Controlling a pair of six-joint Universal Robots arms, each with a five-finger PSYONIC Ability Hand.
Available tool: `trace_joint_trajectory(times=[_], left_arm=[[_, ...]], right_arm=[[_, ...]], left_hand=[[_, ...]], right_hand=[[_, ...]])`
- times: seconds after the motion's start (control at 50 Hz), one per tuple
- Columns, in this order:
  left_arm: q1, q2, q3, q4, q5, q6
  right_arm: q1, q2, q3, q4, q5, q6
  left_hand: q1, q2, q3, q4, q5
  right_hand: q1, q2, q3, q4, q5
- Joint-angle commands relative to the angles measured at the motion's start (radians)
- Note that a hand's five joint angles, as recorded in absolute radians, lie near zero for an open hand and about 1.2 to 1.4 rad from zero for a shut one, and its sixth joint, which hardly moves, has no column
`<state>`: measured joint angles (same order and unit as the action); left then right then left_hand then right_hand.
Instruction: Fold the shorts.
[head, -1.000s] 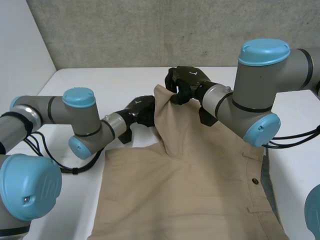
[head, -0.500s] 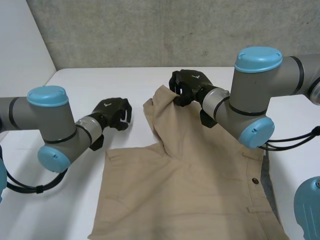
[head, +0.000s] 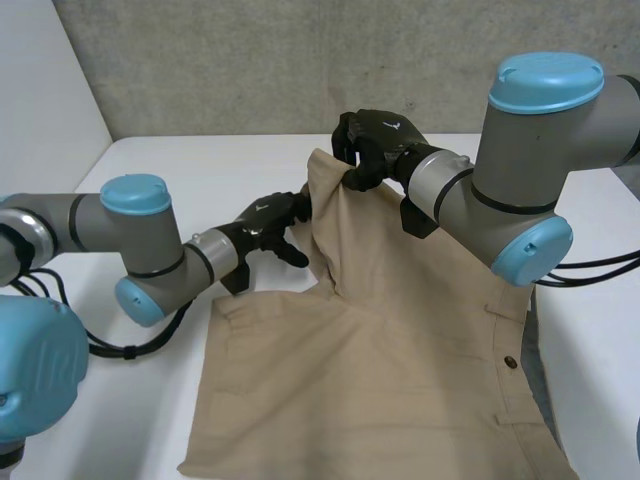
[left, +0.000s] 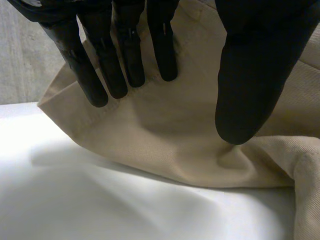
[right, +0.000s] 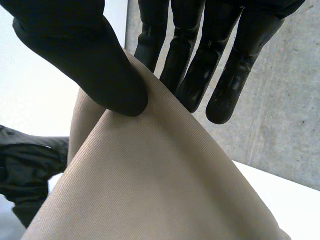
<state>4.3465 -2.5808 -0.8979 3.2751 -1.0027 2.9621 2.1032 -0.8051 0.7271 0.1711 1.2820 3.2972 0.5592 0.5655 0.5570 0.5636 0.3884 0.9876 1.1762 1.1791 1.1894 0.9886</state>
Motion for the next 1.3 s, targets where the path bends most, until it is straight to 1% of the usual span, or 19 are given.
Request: trace_joint_trajectory(times=[0.02,0.1,0.32,0.44,0.68,0.8,0.88,0.92,0.96,0.98,1.04,1.1,1.14,1.18,1.2,1.22,1.26,1.28,1.3], left_arm=[[-0.005,-0.038,0.077,0.005,-0.010,-0.012],[-0.013,-0.055,0.109,0.006,-0.016,-0.018],[-0.007,-0.052,0.114,0.009,-0.046,-0.018],[-0.007,-0.038,0.100,0.020,-0.048,-0.018],[-0.004,0.033,0.005,0.115,-0.051,-0.020],[-0.001,0.036,-0.007,0.132,-0.042,-0.038],[-0.002,0.025,-0.007,0.132,-0.027,-0.048],[-0.004,0.013,-0.007,0.132,-0.005,-0.051],[-0.005,0.004,-0.006,0.132,0.019,-0.051],[-0.007,-0.005,-0.003,0.132,0.050,-0.052],[-0.010,-0.021,0.008,0.133,0.105,-0.055],[-0.010,-0.032,0.020,0.132,0.131,-0.066],[-0.010,-0.042,0.034,0.132,0.153,-0.087],[-0.010,-0.045,0.040,0.132,0.161,-0.103],[-0.008,-0.047,0.043,0.133,0.156,-0.121],[-0.007,-0.047,0.045,0.133,0.153,-0.127],[-0.005,-0.045,0.047,0.135,0.145,-0.133],[-0.004,-0.042,0.048,0.136,0.127,-0.135],[-0.004,-0.041,0.048,0.136,0.112,-0.135]], right_arm=[[0.001,-0.006,0.023,0.001,-0.029,0.019],[0.001,-0.017,0.040,-0.001,-0.032,0.012],[0.006,-0.017,0.046,-0.001,-0.036,0.007],[0.004,-0.017,0.045,-0.002,-0.038,0.005],[0.003,-0.014,0.040,-0.005,-0.038,0.007],[0.003,-0.014,0.040,-0.005,-0.039,0.007],[0.003,-0.016,0.038,-0.004,-0.039,0.007],[0.003,-0.016,0.038,-0.004,-0.039,0.007],[0.003,-0.016,0.038,-0.004,-0.039,0.007],[0.003,-0.016,0.038,-0.004,-0.039,0.007],[0.003,-0.016,0.038,-0.004,-0.039,0.007],[0.001,-0.016,0.038,-0.004,-0.039,0.007],[0.000,-0.016,0.037,-0.004,-0.039,0.005],[0.000,-0.014,0.037,-0.005,-0.039,0.005],[-0.002,-0.014,0.037,-0.005,-0.039,0.005],[-0.002,-0.014,0.037,-0.005,-0.038,0.005],[-0.003,-0.014,0.037,-0.007,-0.035,0.005],[-0.005,-0.014,0.037,-0.007,-0.033,0.005],[-0.005,-0.013,0.037,-0.007,-0.032,0.005]], left_hand=[[-0.025,-0.032,-0.023,-0.030,-0.029],[-0.114,-0.120,-0.111,-0.118,-0.117],[-0.125,-0.132,-0.123,-0.130,-0.129],[-0.126,-0.132,-0.123,-0.130,-0.129],[-0.120,-0.126,-0.117,-0.124,-0.123],[-0.125,-0.132,-0.123,-0.130,-0.129],[-0.134,-0.141,-0.132,-0.139,-0.138],[-0.149,-0.155,-0.147,-0.153,-0.153],[-0.149,-0.155,-0.147,-0.153,-0.153],[-0.152,-0.158,-0.150,-0.156,-0.156],[-0.152,-0.158,-0.150,-0.156,-0.156],[-0.149,-0.155,-0.147,-0.153,-0.153],[-0.117,-0.123,-0.115,-0.121,-0.121],[-0.032,-0.038,-0.030,-0.037,-0.036],[0.198,0.192,0.200,0.194,0.194],[0.354,0.348,0.357,0.350,0.351],[0.575,0.569,0.577,0.571,0.571],[0.719,0.712,0.721,0.714,0.715],[0.784,0.778,0.786,0.780,0.780]], right_hand=[[0.409,0.220,0.217,0.207,0.233],[0.409,0.220,0.217,0.207,0.233],[0.409,0.220,0.217,0.207,0.233],[0.409,0.220,0.217,0.207,0.233],[0.409,0.220,0.217,0.207,0.233],[0.409,0.220,0.217,0.207,0.233],[0.409,0.220,0.217,0.207,0.233],[0.409,0.220,0.217,0.207,0.233],[0.409,0.220,0.217,0.207,0.233],[0.409,0.220,0.217,0.207,0.233],[0.409,0.220,0.217,0.207,0.233],[0.409,0.220,0.217,0.207,0.233],[0.409,0.220,0.217,0.207,0.233],[0.409,0.220,0.217,0.207,0.233],[0.409,0.220,0.217,0.207,0.233],[0.409,0.220,0.217,0.207,0.233],[0.409,0.220,0.217,0.207,0.233],[0.409,0.220,0.217,0.207,0.233],[0.409,0.220,0.217,0.207,0.233]])
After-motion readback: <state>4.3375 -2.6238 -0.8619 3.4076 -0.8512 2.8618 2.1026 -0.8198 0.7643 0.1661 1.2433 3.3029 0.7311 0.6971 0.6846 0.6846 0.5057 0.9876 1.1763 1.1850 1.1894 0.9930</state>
